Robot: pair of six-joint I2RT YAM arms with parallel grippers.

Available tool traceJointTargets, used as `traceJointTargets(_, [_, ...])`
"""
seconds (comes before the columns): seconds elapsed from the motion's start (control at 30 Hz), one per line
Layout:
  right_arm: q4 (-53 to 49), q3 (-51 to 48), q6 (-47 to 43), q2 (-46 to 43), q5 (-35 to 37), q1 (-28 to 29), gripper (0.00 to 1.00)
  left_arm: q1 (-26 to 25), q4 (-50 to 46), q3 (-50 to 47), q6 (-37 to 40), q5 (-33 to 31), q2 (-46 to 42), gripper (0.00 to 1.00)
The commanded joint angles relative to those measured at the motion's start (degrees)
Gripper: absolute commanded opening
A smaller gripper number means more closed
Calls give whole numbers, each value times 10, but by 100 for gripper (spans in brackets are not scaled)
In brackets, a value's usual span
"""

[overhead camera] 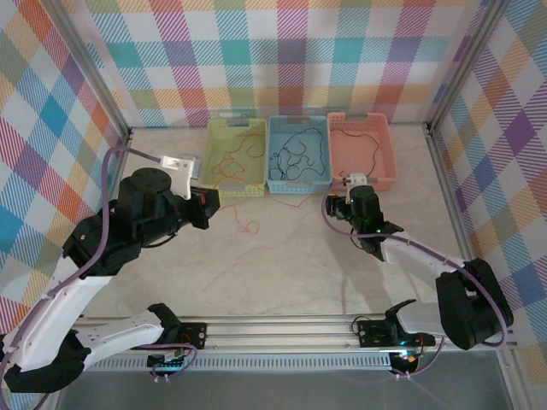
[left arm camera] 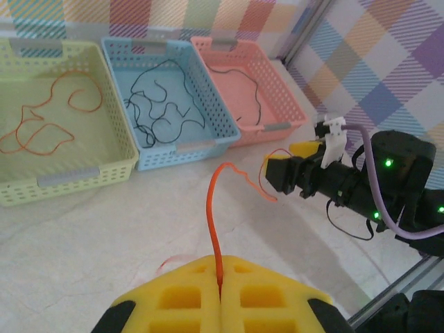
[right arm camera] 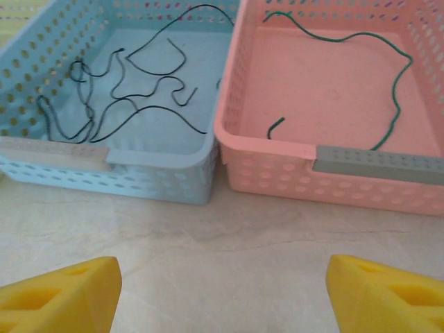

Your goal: Untangle the cables

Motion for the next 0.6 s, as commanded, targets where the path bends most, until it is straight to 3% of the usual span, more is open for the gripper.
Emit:
traceJointTargets(0.0, [-21, 1, 1, -25, -47, -2, 65, -3, -22, 22, 19, -8, 7, 0])
traceJointTargets(0.1, [-22, -3, 4, -27, -59, -5, 48, -2, -29, 36, 24, -7, 9, 0])
traceJointTargets(0.17, [-21, -3, 9, -28, -70, -7, 47, 0, -32, 44, 23, 1, 13, 0])
traceJointTargets(0.37, [-46, 16, -8, -48, -165, -9, 77, 1, -30, 59, -2, 25, 44, 0])
traceJointTargets(0.57, [-88, 14, -30, -81, -232, -9, 82, 4, -10, 49, -20, 27, 62, 0])
